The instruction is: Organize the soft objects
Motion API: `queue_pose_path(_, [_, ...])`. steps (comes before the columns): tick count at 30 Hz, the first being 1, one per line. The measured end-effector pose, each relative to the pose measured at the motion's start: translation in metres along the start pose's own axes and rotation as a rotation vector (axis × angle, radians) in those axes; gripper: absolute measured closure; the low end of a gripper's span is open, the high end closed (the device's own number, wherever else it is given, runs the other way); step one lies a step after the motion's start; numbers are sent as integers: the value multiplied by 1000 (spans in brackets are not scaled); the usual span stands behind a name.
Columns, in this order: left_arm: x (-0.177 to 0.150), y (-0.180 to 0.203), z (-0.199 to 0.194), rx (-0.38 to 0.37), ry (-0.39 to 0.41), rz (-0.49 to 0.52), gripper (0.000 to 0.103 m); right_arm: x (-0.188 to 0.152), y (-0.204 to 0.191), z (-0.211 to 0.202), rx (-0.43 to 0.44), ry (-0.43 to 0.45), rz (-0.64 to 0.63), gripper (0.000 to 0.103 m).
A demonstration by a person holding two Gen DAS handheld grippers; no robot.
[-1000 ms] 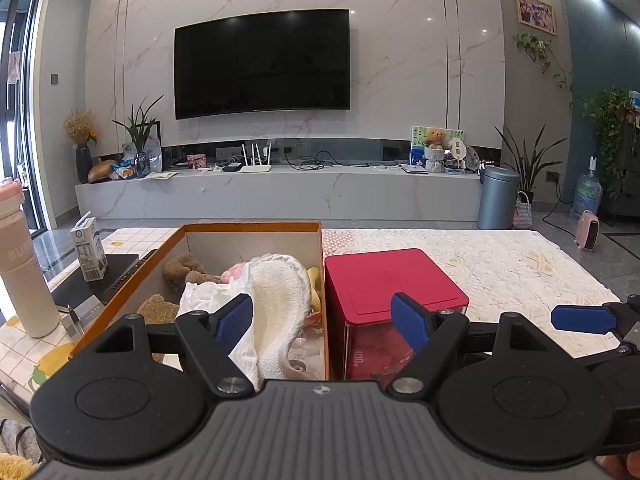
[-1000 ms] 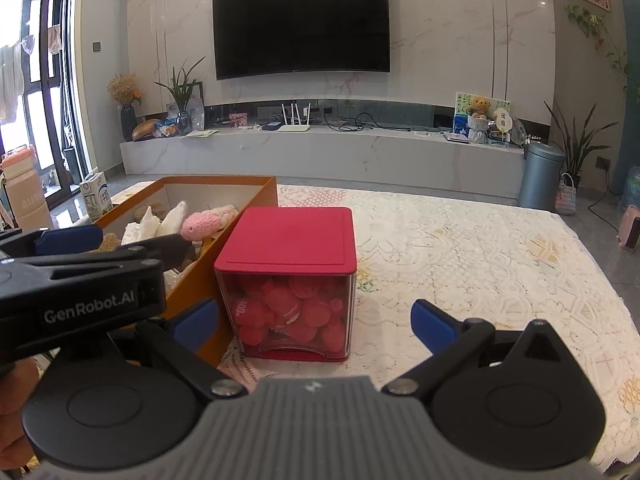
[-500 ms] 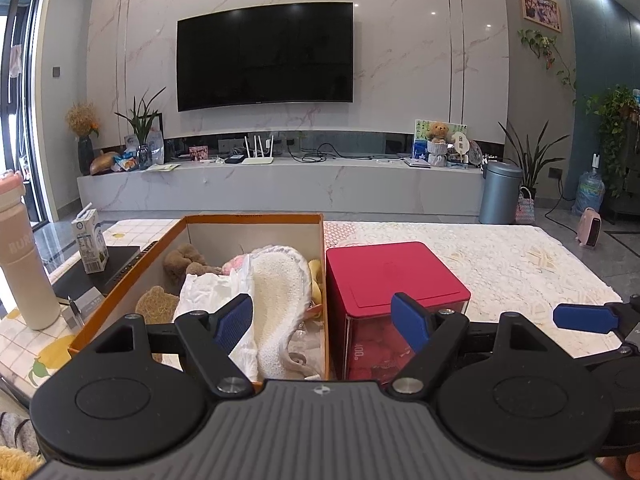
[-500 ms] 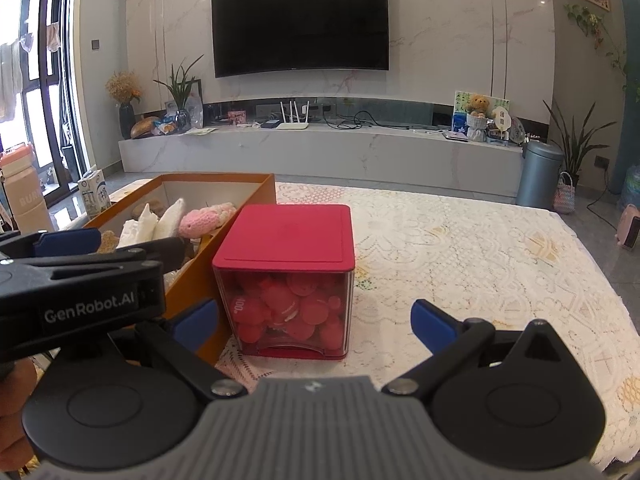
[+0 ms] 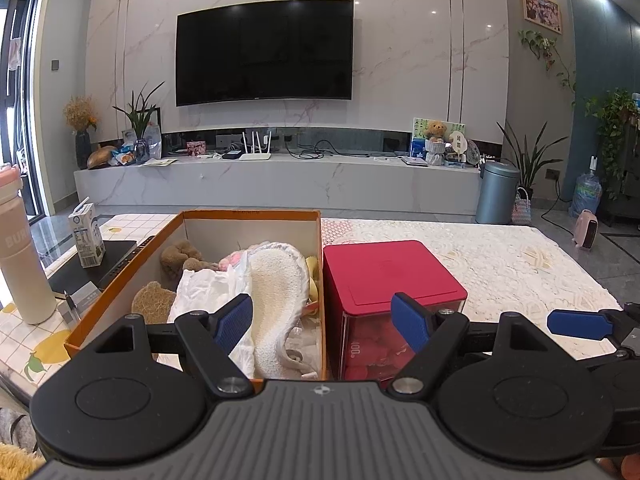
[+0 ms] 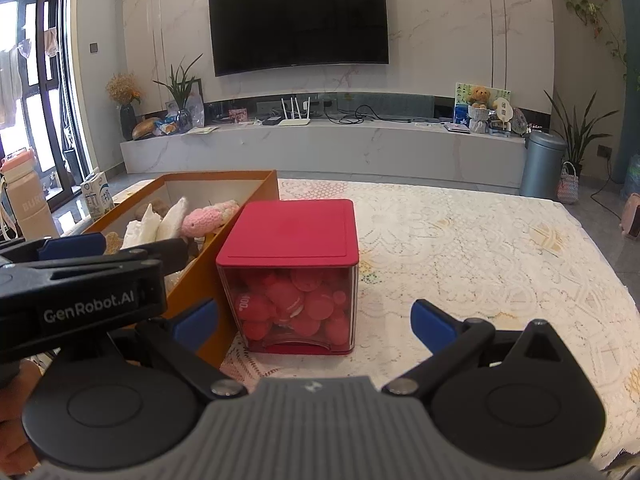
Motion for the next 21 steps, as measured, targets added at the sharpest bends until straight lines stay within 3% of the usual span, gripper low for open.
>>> queue_pose_path(21, [-2, 1, 0, 9, -8, -1, 11, -1, 0, 1, -2, -4, -5, 3])
Point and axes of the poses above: each gripper's, at about its wrist camera, not at the fingertips, and z roughly the way its jaws point, y to its right, x to its top, the point moved 8 cm from there along z, roughly the way its jaws point, and after that the axes turned 11 degrees about -x, right-handed, at the moved point
